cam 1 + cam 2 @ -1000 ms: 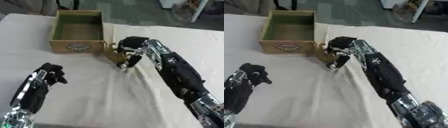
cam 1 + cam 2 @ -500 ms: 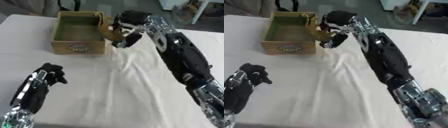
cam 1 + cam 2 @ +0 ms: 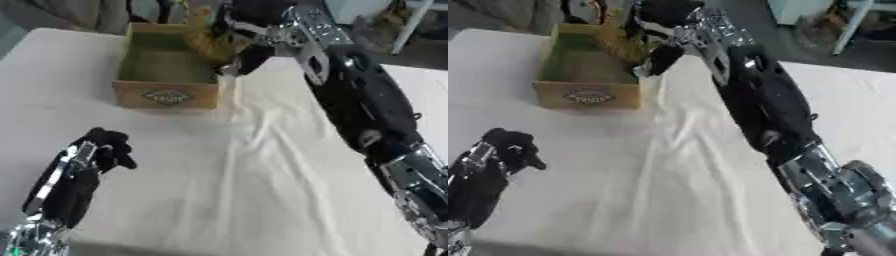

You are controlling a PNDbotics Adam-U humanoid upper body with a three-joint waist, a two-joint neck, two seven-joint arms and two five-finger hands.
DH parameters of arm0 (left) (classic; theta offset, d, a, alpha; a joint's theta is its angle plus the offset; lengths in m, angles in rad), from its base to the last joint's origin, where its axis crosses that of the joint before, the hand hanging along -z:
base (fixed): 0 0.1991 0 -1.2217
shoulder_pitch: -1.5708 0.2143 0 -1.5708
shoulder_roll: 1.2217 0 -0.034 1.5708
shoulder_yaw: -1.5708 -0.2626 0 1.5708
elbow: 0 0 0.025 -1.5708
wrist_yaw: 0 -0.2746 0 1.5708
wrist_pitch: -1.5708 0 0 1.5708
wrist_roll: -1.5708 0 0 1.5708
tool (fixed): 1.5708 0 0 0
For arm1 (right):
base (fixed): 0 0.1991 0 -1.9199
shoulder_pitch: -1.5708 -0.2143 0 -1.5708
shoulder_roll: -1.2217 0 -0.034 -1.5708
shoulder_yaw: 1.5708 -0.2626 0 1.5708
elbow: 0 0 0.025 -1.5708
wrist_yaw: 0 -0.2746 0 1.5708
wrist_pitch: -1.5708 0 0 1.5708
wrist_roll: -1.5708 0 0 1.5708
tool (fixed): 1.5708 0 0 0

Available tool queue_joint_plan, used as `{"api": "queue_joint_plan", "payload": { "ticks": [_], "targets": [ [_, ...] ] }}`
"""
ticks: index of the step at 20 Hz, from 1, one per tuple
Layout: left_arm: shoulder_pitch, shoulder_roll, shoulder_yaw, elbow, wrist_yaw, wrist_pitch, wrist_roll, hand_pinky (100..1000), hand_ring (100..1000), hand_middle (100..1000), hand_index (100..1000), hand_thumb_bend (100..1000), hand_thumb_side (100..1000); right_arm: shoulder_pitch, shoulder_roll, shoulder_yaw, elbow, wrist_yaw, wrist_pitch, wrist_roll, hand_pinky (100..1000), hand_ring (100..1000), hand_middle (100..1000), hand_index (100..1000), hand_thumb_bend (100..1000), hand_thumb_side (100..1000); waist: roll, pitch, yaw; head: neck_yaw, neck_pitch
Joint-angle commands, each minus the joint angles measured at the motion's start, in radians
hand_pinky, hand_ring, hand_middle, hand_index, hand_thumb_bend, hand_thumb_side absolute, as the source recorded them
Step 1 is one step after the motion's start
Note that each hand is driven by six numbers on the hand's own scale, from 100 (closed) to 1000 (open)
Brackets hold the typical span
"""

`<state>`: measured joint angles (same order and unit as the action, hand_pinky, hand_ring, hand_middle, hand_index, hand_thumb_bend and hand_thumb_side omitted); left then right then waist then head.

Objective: Pick up objects on the table and place them in the box.

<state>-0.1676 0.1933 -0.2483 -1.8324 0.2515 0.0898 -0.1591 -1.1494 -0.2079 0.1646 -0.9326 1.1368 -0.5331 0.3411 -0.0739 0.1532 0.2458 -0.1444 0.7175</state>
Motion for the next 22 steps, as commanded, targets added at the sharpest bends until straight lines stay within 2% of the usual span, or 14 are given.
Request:
{"api": "queue_joint_plan", "payload": {
  "ticks": [1, 8, 12, 17, 22],
  "targets": [
    [-0.01, 0.001, -0.007, -0.013, 0.003, 0.001, -0.009, 576, 499, 515, 658, 100, 733, -0.04, 0.018, -0.02, 0.027, 0.031, 0.013, -0.014, 147, 247, 250, 297, 100, 460, 0.011, -0.015, 0.009, -0.01, -0.012],
    [-0.034, -0.014, -0.034, -0.021, 0.016, 0.011, -0.035, 576, 498, 515, 658, 100, 727, -0.04, 0.083, -0.054, 0.128, 0.122, 0.05, -0.041, 170, 268, 264, 314, 100, 460, 0.025, -0.008, 0.077, -0.038, -0.026],
    [-0.048, -0.019, -0.052, -0.027, 0.025, 0.02, -0.054, 576, 498, 515, 658, 100, 726, -0.028, 0.097, -0.087, 0.181, 0.176, 0.092, -0.075, 179, 275, 273, 327, 100, 444, 0.031, -0.002, 0.12, -0.056, -0.04],
    [-0.052, -0.018, -0.056, -0.031, 0.029, 0.025, -0.06, 576, 498, 515, 657, 100, 726, -0.028, 0.096, -0.119, 0.192, 0.227, 0.163, -0.158, 179, 279, 280, 342, 100, 409, 0.033, 0.002, 0.139, -0.061, -0.045],
    [-0.054, -0.017, -0.059, -0.032, 0.03, 0.027, -0.063, 575, 497, 514, 657, 100, 725, -0.035, 0.085, -0.154, 0.157, 0.26, 0.256, -0.252, 190, 291, 292, 357, 100, 363, 0.032, 0.001, 0.146, -0.062, -0.05]
  ]
}}
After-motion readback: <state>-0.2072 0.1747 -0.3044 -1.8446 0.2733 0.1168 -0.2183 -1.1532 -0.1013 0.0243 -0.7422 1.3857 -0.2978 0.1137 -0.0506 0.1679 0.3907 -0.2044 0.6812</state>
